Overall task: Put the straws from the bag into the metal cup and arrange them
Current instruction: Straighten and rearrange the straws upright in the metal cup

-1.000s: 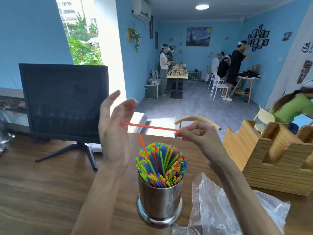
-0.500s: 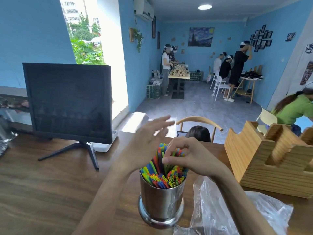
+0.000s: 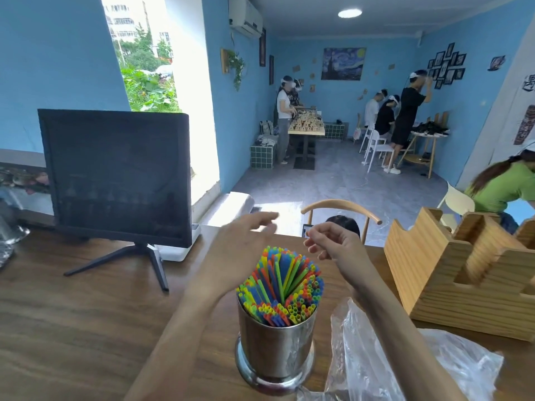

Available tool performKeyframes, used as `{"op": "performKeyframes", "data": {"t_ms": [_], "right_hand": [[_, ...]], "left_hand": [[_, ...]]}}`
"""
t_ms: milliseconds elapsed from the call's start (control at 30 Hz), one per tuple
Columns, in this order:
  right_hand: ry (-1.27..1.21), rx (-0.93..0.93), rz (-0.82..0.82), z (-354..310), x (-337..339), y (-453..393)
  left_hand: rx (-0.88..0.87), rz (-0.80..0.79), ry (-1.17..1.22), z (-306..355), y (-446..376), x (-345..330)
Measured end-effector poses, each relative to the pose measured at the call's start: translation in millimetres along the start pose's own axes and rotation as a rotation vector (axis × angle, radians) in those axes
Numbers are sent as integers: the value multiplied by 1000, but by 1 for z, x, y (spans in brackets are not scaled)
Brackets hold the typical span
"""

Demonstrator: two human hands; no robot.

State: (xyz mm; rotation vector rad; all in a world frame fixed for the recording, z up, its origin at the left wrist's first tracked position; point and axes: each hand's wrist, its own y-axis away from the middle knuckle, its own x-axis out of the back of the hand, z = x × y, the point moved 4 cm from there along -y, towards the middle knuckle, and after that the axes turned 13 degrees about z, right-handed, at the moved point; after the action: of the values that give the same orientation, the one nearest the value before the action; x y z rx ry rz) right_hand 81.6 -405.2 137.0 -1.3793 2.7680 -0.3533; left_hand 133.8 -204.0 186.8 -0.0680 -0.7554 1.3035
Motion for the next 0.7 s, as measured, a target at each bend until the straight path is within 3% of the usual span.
{"op": "performKeyframes", "data": {"t_ms": [67, 167, 267, 533, 700], "right_hand": [[33, 16, -8, 3, -2, 1], [60, 33, -34, 6, -7, 5], [78, 41, -47, 8, -10, 8], [117, 68, -45, 6, -11, 13], [196, 224, -71, -14, -17, 20]], "left_hand": [[65, 17, -163, -14, -12, 0], [164, -238, -240, -32, -17, -15], [150, -313, -248, -36, -17, -25], [141, -161, -141, -29, -20, -20], [-81, 196, 159, 9, -20, 6]]}}
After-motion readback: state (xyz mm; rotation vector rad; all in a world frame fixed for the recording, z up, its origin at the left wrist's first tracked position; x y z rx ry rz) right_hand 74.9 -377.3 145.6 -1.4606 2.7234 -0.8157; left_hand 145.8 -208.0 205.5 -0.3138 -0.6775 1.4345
